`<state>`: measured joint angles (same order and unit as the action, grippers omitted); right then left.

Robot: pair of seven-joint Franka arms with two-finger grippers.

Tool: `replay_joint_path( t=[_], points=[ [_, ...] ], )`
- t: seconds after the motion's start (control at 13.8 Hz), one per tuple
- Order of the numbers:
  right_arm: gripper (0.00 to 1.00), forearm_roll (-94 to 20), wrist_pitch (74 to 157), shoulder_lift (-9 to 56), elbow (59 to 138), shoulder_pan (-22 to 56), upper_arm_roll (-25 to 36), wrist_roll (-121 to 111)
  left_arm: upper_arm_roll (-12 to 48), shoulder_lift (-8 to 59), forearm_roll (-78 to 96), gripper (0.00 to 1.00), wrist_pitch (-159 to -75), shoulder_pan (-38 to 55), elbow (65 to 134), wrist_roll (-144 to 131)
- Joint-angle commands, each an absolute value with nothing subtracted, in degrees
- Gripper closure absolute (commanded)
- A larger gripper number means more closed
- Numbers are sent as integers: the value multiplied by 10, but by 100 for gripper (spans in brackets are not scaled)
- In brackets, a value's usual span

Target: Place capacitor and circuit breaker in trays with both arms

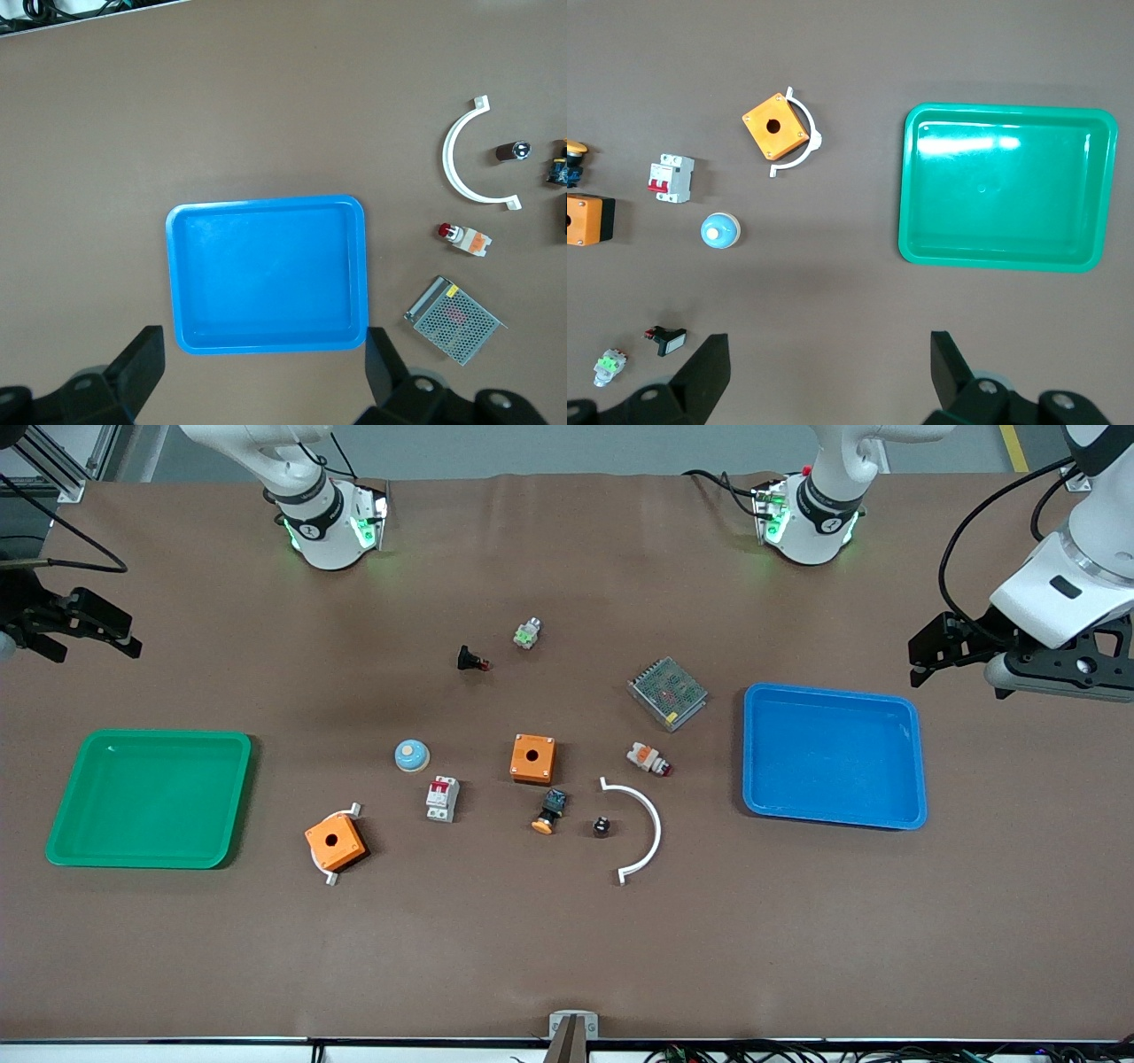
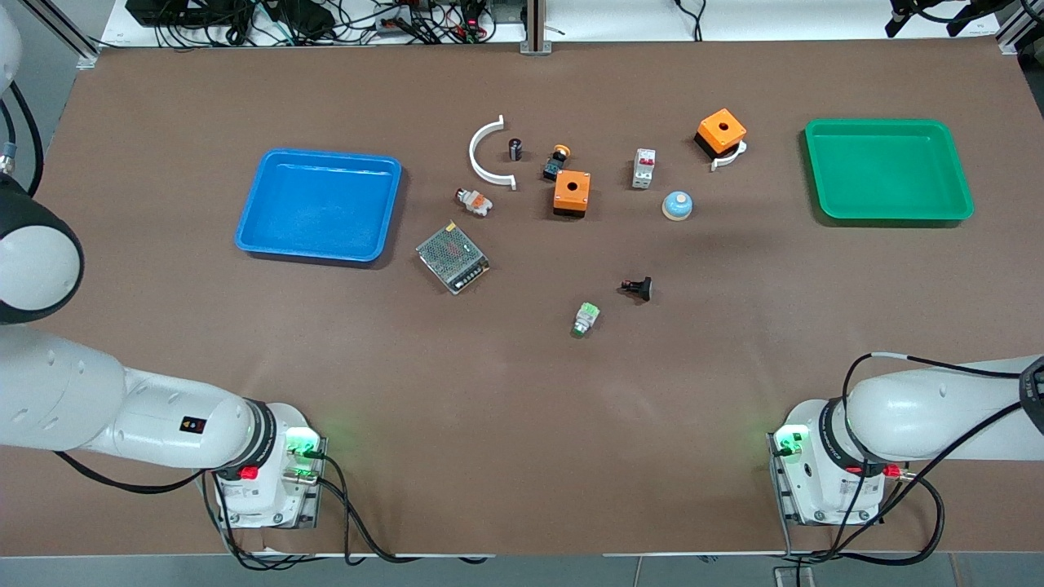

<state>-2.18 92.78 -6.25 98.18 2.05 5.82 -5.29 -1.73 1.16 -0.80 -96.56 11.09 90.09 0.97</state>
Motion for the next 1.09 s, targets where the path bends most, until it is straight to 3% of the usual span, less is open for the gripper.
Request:
replay_joint_path(
  t=[0.0,0.36,0.58,0.73,1.02],
  points=[
    [0,-13,914,-57,969,14,54,-52,-18,16,-14,0,-954,112,892,2],
    [0,-14,913,-56,972,18,53,-47,-14,55,-13,0,-955,114,890,-3],
    [0,-14,930,-16,972,66,53,53,-4,96,-5,0,-954,132,890,2],
    [0,-15,963,22,972,101,52,103,11,159,2,0,-966,169,882,-35],
    [0,-18,1031,105,973,181,52,198,10,265,-11,0,-1143,255,852,-141]
  ],
)
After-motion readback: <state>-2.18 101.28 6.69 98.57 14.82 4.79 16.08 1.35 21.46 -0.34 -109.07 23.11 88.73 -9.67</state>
